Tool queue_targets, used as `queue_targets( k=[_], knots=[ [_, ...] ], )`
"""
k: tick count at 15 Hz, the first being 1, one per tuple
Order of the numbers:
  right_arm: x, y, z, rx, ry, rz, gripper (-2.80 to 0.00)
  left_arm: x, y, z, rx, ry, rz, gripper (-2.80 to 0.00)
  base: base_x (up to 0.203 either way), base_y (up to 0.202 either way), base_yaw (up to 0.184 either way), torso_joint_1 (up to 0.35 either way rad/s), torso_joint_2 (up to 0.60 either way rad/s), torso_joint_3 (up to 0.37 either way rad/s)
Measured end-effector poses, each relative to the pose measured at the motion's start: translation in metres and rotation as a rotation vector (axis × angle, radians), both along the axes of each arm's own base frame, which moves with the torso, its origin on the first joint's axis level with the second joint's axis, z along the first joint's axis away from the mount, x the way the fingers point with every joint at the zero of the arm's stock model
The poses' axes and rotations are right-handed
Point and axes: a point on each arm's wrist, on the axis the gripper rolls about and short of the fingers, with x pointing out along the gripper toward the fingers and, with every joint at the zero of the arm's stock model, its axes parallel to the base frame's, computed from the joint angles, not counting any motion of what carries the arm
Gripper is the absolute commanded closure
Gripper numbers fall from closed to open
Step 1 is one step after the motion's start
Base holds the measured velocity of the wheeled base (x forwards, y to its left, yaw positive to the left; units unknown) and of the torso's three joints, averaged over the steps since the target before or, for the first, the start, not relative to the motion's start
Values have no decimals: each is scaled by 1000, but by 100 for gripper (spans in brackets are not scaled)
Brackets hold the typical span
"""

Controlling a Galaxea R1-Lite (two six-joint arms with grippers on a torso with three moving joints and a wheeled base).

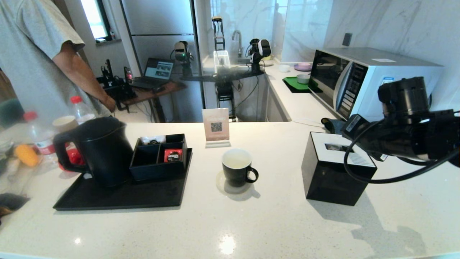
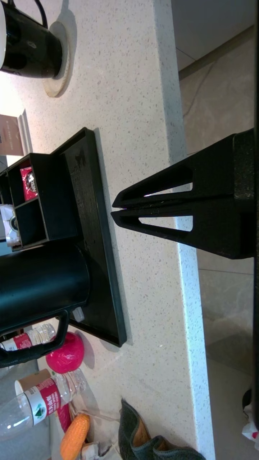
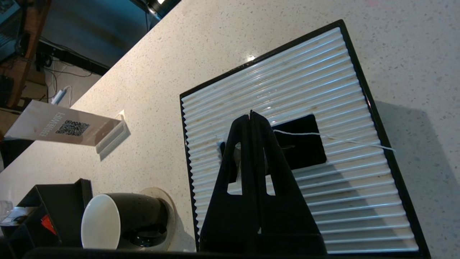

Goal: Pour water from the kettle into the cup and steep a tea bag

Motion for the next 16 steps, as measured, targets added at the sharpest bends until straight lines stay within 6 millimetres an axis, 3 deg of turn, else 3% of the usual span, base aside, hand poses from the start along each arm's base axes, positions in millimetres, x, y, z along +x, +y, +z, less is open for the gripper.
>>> queue_targets(
  k=[9, 16],
  knots=[
    [-6, 13, -2, 8, 13, 40, 0, 0, 0, 0, 1, 0, 0, 0, 0, 0, 0, 0, 0, 0],
    [5, 21, -7, 5, 12, 46, 0, 0, 0, 0, 0, 0, 0, 0, 0, 0, 0, 0, 0, 0]
  ],
)
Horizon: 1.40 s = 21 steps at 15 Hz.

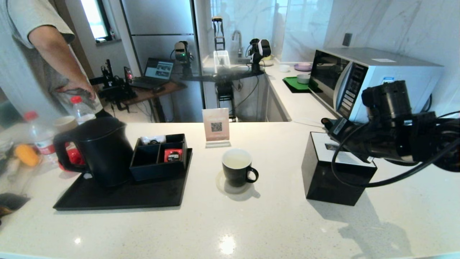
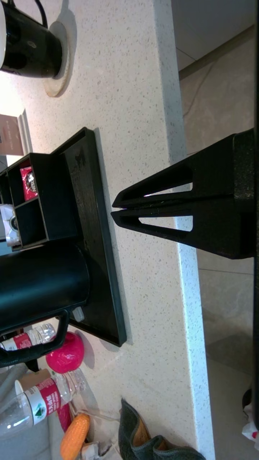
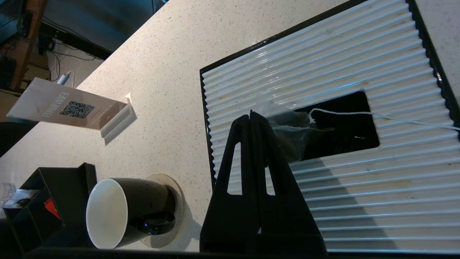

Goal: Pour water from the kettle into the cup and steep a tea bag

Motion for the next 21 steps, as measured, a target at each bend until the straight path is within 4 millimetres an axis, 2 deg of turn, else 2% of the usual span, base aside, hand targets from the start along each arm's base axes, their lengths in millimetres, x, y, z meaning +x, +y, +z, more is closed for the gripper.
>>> queue_targets(
  k=[7, 11, 15, 21],
  knots=[
    [12, 0, -9, -8, -16, -36, 0, 0, 0, 0, -1, 0, 0, 0, 0, 0, 0, 0, 0, 0],
    [17, -9, -14, -15, -2, -67, 0, 0, 0, 0, 0, 0, -1, 0, 0, 0, 0, 0, 0, 0],
    [18, -17, -17, -18, 11, -90, 0, 0, 0, 0, 0, 0, 0, 0, 0, 0, 0, 0, 0, 0],
    [16, -19, -14, -16, 9, -92, 0, 0, 0, 0, 0, 0, -1, 0, 0, 0, 0, 0, 0, 0]
  ],
)
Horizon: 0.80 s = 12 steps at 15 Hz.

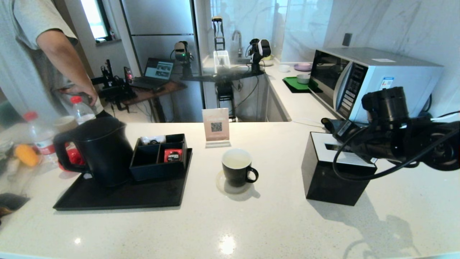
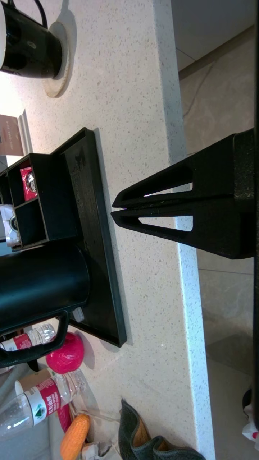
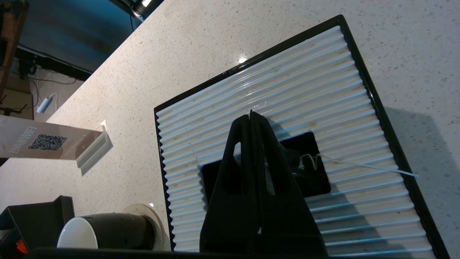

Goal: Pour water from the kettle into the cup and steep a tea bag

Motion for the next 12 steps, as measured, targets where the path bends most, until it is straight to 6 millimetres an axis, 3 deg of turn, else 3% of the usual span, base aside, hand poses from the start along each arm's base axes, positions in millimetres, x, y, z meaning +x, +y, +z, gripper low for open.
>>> queue_targets(
  k=[12],
  knots=[
    [-14, -3, 7, -3, 25, 5, 0, 0, 0, 0, 0, 0, 0, 0, 0, 0, 0, 0, 0, 0]
  ],
)
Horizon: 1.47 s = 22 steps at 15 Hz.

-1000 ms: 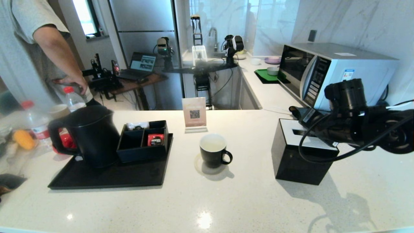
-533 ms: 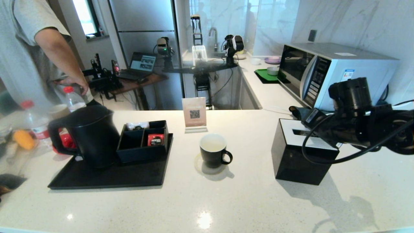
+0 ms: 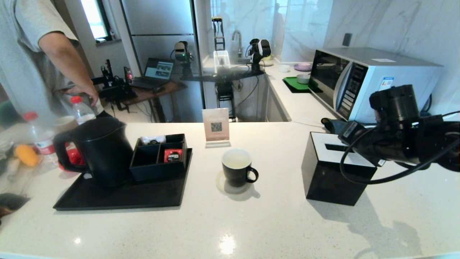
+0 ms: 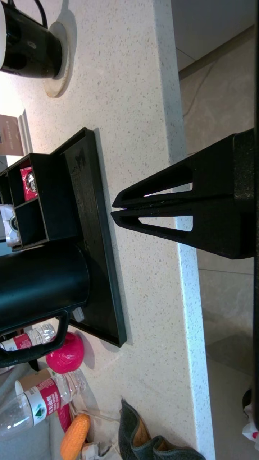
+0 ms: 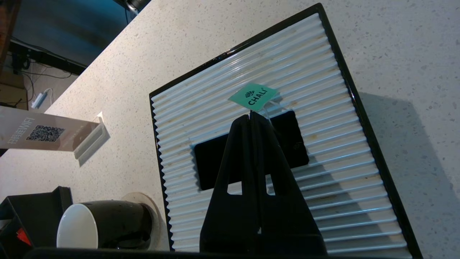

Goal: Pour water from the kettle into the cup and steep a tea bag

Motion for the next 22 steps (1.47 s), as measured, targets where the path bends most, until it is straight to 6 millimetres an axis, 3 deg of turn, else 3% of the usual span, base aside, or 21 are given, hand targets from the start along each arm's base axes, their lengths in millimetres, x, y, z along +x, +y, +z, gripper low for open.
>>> queue_targets(
  k=[4, 7, 12, 17, 19, 22],
  knots=[
    [-4, -1, 11, 4, -40, 0, 0, 0, 0, 0, 0, 0, 0, 0, 0, 0, 0, 0, 0, 0],
    [-19, -5, 28, -41, -94, 33, 0, 0, 0, 0, 0, 0, 0, 0, 0, 0, 0, 0, 0, 0],
    [-74, -20, 51, -187, -181, 139, 0, 0, 0, 0, 0, 0, 0, 0, 0, 0, 0, 0, 0, 0],
    [-143, -39, 52, -341, -278, 218, 0, 0, 0, 0, 0, 0, 0, 0, 0, 0, 0, 0, 0, 0],
    [-161, -45, 55, -382, -347, 219, 0, 0, 0, 0, 1, 0, 0, 0, 0, 0, 0, 0, 0, 0],
    [-180, -50, 43, -428, -404, 211, 0, 0, 0, 0, 0, 0, 0, 0, 0, 0, 0, 0, 0, 0]
  ],
)
